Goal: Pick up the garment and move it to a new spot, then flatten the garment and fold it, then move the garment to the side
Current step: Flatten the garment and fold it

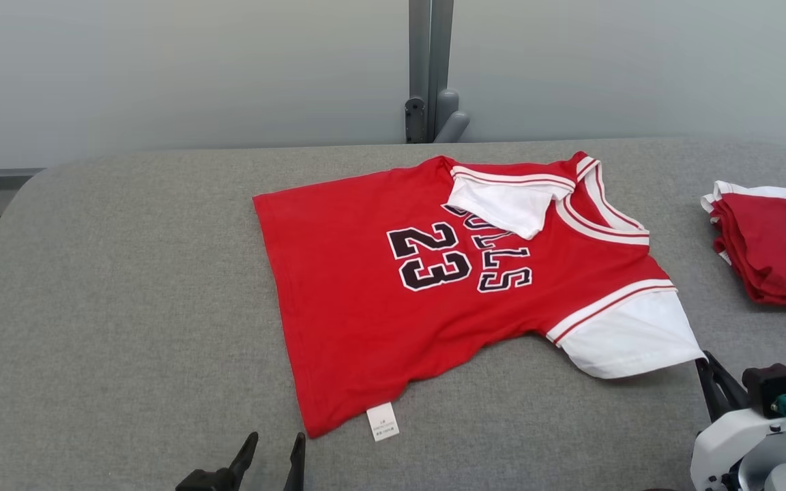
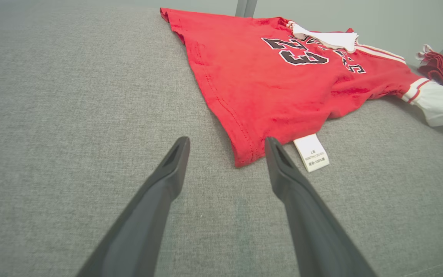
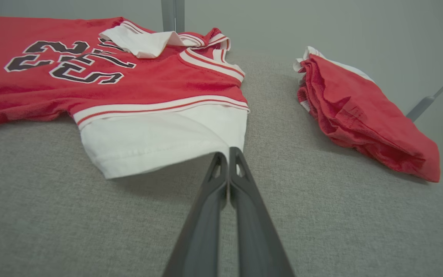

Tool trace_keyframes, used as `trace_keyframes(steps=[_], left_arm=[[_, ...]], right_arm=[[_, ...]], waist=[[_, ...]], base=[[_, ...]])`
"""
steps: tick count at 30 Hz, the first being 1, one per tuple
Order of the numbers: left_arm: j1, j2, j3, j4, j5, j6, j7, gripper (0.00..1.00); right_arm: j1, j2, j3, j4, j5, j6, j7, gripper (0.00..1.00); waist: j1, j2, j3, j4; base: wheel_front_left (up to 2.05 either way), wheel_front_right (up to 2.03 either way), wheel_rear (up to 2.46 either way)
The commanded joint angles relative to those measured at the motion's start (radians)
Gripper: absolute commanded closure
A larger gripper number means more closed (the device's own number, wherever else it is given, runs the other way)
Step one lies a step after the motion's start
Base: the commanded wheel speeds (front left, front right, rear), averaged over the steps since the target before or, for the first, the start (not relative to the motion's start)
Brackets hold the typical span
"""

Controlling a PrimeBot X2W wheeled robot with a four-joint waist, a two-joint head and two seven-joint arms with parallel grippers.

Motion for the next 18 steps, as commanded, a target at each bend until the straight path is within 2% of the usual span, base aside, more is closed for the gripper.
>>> trace_keyframes(steps=[1, 4, 5, 6, 7, 18], left_arm=[[0.013, 0.003, 0.012, 0.003, 0.016, 0.012, 0.000, 0.00], [0.014, 0.003, 0.021, 0.001, 0.026, 0.020, 0.000, 0.00], [0.016, 0.003, 0.027, -0.001, 0.029, 0.023, 0.000, 0.00], [0.018, 0.003, 0.034, -0.002, 0.037, 0.028, 0.000, 0.00], [0.020, 0.003, 0.041, -0.005, 0.041, 0.031, 0.000, 0.00], [0.031, 0.003, 0.123, -0.050, 0.087, 0.066, 0.000, 0.00]], right_arm=[[0.022, 0.003, 0.001, 0.009, -0.005, -0.002, -0.002, 1.00], [0.030, 0.008, -0.010, 0.018, -0.002, -0.002, -0.002, 1.00], [0.034, 0.008, -0.008, 0.021, -0.007, -0.002, -0.002, 0.92], [0.039, 0.012, -0.018, 0.026, -0.003, -0.002, -0.002, 0.60], [0.041, 0.014, -0.027, 0.028, -0.001, -0.002, -0.002, 0.00], [0.077, 0.082, -0.131, -0.093, -0.040, -0.002, -0.002, 0.00]], waist=[[0.0000, 0.0000, -0.018, -0.006], [0.0000, 0.0000, -0.022, -0.007], [0.0000, 0.0000, -0.024, -0.009], [0.0000, 0.0000, -0.026, -0.012], [0.0000, 0.0000, -0.028, -0.015], [0.0000, 0.0000, -0.055, -0.053]], base=[[0.00, 0.00, 0.00], [0.00, 0.00, 0.00], [0.00, 0.00, 0.00], [0.00, 0.00, 0.00], [0.00, 0.00, 0.00], [0.00, 0.00, 0.00]])
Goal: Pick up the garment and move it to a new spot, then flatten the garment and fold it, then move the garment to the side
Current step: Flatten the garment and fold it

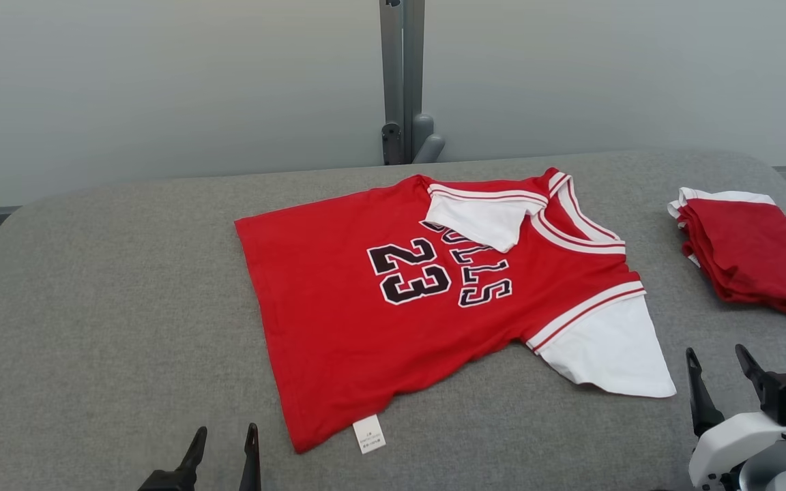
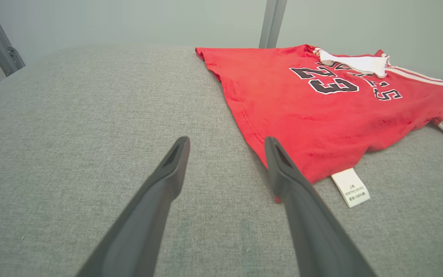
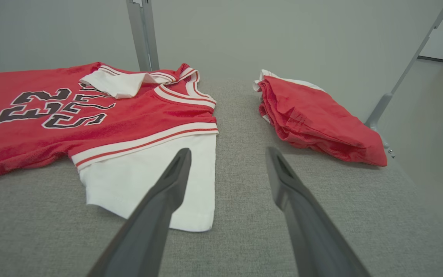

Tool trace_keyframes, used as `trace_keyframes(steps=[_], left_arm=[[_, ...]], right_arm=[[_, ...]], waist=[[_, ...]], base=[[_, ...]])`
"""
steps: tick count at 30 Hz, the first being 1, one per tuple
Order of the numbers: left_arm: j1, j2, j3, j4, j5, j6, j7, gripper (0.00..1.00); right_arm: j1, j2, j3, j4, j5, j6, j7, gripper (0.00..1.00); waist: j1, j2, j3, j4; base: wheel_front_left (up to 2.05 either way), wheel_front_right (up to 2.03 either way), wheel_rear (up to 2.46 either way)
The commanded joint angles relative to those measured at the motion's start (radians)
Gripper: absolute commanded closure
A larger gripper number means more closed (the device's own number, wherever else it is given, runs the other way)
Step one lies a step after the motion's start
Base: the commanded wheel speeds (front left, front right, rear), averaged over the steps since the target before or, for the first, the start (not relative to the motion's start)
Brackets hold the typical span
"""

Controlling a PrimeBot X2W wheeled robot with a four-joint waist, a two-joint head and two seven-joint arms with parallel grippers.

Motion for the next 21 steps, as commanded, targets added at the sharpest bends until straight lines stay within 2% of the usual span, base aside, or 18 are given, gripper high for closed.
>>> trace_keyframes(steps=[1, 9, 21], left_arm=[[0.006, 0.003, 0.008, -0.011, 0.013, 0.006, 0.000, 0.00], [0.016, 0.003, 0.031, -0.058, 0.042, 0.022, 0.000, 0.00], [0.020, 0.003, 0.023, -0.091, 0.064, 0.044, 0.000, 0.00]], right_arm=[[0.024, 0.014, -0.009, -0.012, -0.007, -0.002, -0.002, 0.00], [0.050, 0.074, -0.049, -0.076, -0.019, -0.002, -0.002, 0.00], [0.059, 0.100, -0.066, -0.115, -0.032, -0.002, -0.002, 0.00]], waist=[[0.0000, 0.0000, -0.006, -0.007], [0.0000, 0.0000, -0.018, -0.013], [0.0000, 0.0000, -0.013, -0.005]], base=[[0.00, 0.00, 0.00], [0.00, 0.00, 0.00], [0.00, 0.00, 0.00]])
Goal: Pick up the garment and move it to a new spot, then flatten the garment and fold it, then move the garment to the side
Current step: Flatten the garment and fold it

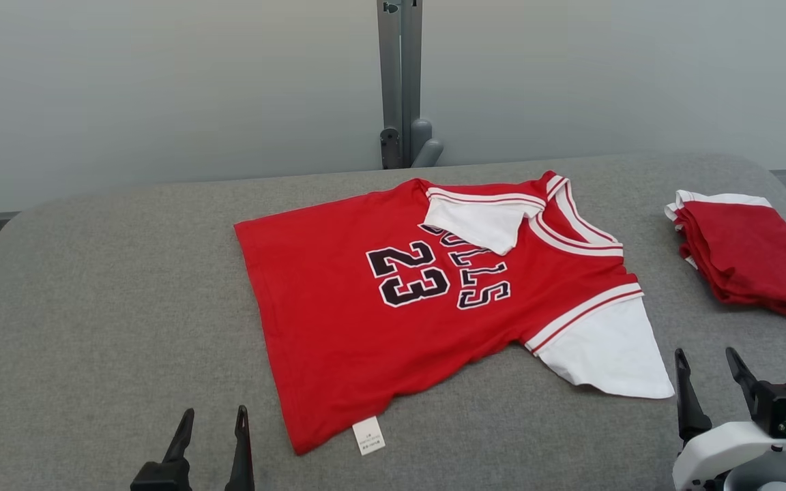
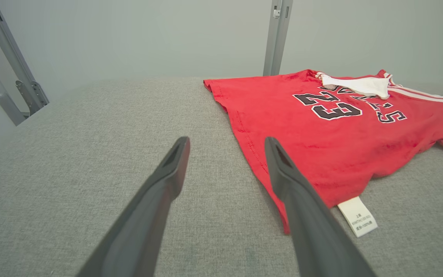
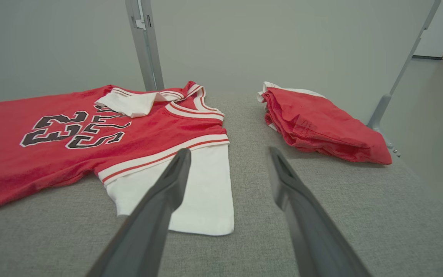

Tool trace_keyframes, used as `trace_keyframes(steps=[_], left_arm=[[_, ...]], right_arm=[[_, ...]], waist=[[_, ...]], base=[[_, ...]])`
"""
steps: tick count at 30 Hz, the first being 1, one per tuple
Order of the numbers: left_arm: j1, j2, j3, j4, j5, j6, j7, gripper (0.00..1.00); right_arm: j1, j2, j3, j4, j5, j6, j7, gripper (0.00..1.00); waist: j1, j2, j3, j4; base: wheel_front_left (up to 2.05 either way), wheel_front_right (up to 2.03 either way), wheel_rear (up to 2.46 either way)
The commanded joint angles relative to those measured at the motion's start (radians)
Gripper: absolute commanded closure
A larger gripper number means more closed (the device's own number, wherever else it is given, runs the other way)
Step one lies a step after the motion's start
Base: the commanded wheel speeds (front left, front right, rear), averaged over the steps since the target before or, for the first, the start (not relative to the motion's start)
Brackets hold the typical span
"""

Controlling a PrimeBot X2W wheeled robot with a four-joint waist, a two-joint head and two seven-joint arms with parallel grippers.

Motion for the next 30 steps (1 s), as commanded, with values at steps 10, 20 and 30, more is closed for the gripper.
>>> trace_keyframes(steps=[10, 20, 30], left_arm=[[-0.017, 0.003, 0.006, -0.027, 0.010, 0.016, 0.000, 0.00], [-0.029, 0.003, -0.003, -0.036, 0.015, 0.022, 0.000, 0.00], [-0.033, 0.003, -0.020, -0.041, 0.010, 0.028, 0.000, 0.00]], right_arm=[[0.006, 0.023, 0.075, -0.076, 0.044, -0.002, -0.002, 0.00], [0.031, 0.036, 0.169, -0.128, 0.053, -0.002, -0.002, 0.00], [0.040, 0.049, 0.185, -0.125, 0.047, -0.002, -0.002, 0.00]], waist=[[0.0000, 0.0000, 0.012, 0.000], [0.0000, 0.0000, 0.019, 0.003], [0.0000, 0.0000, 0.015, 0.004]], base=[[0.00, 0.00, 0.00], [0.00, 0.00, 0.00], [0.00, 0.00, 0.00]])
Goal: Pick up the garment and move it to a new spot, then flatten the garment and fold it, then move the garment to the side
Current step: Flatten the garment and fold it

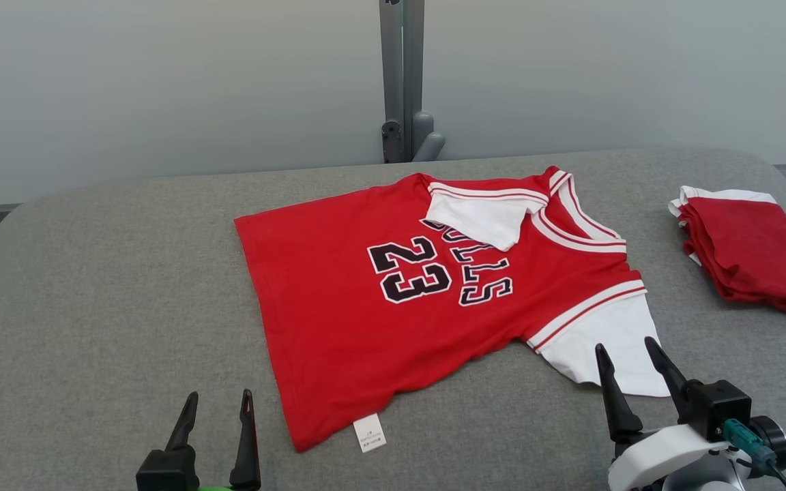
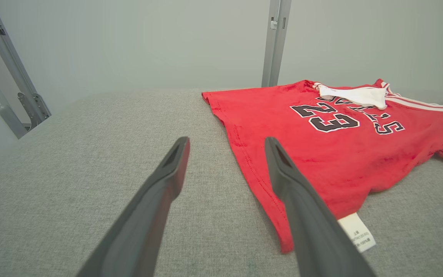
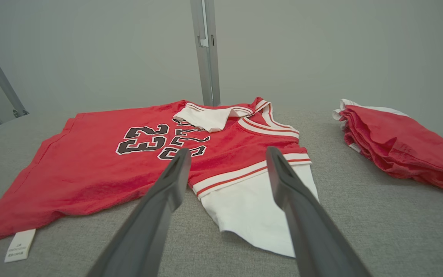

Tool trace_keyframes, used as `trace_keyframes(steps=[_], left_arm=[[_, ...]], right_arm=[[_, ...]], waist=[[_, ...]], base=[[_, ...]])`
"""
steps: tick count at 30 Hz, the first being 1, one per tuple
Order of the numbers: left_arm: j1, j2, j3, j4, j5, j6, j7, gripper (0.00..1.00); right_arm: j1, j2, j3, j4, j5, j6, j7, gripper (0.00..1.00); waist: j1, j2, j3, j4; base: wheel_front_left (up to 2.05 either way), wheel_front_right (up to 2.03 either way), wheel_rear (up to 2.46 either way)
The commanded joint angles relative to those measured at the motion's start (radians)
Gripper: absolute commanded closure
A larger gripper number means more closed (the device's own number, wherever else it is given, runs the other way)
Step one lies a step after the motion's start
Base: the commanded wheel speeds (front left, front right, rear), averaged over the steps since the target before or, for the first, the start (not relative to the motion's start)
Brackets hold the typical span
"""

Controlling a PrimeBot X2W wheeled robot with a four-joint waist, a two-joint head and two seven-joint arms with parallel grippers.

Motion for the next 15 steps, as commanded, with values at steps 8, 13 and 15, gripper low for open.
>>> trace_keyframes(steps=[8, 13, 15], left_arm=[[-0.027, 0.003, -0.033, -0.001, -0.046, -0.020, 0.000, 0.00], [-0.047, 0.003, -0.079, 0.047, -0.087, -0.036, 0.000, 0.00], [-0.055, 0.003, -0.085, 0.060, -0.093, -0.039, 0.000, 0.00]], right_arm=[[0.010, 0.004, -0.018, 0.008, -0.010, -0.002, -0.002, 0.00], [-0.014, 0.003, -0.032, 0.039, -0.016, -0.002, -0.002, 0.00], [-0.021, 0.004, -0.036, 0.043, -0.009, -0.002, -0.002, 0.00]], waist=[[0.0000, 0.0000, 0.034, 0.002], [0.0000, 0.0000, 0.078, -0.006], [0.0000, 0.0000, 0.093, -0.008]], base=[[0.00, 0.00, 0.00], [0.00, 0.00, 0.00], [0.00, 0.00, 0.00]])
